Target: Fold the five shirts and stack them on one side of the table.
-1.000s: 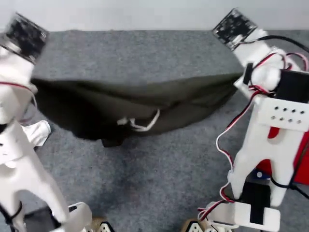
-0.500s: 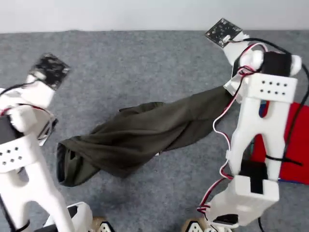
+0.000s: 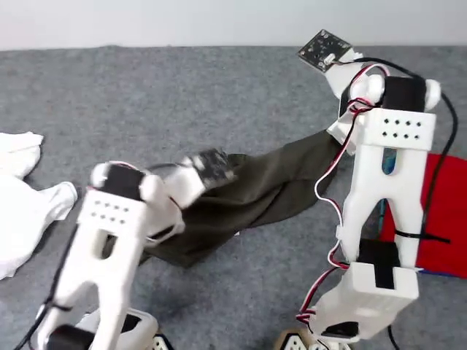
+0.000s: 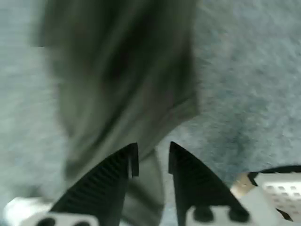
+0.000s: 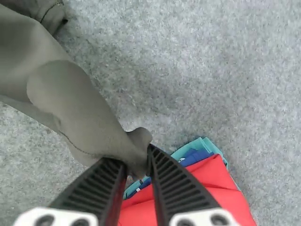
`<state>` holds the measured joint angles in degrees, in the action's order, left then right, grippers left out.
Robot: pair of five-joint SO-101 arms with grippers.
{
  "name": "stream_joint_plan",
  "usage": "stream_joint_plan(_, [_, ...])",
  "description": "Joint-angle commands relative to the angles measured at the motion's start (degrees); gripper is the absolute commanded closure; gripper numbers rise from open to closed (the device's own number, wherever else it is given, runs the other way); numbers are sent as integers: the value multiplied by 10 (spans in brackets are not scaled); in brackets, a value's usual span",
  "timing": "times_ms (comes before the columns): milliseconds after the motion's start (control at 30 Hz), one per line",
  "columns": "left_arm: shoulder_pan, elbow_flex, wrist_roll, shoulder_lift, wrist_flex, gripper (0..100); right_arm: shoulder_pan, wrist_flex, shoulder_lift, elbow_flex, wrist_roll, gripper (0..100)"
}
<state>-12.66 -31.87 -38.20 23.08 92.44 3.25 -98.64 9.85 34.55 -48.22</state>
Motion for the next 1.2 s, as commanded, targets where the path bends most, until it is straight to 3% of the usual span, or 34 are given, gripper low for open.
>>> stream_joint_plan(0, [-20,-35,42,-34,-67,808,0,5,-5,32,6,988])
stream_joint_plan(333, [-56,-44,76,-209,-173,793,1,7,-1,32,6,988])
stream_joint_plan(667, [-53,-43,82,-286,-190,795,11,8,0,32,6,988])
stream_joint_plan(833, [-52,-40,81,-284,-222,927,11,8,-4,33,6,988])
stream_joint_plan(900, [-50,-27,80,-278,-215,991,14,8,-5,34,4,988])
stream_joint_plan(1167, [18,73,78,-73,-78,987,65,1,-7,89,5,988])
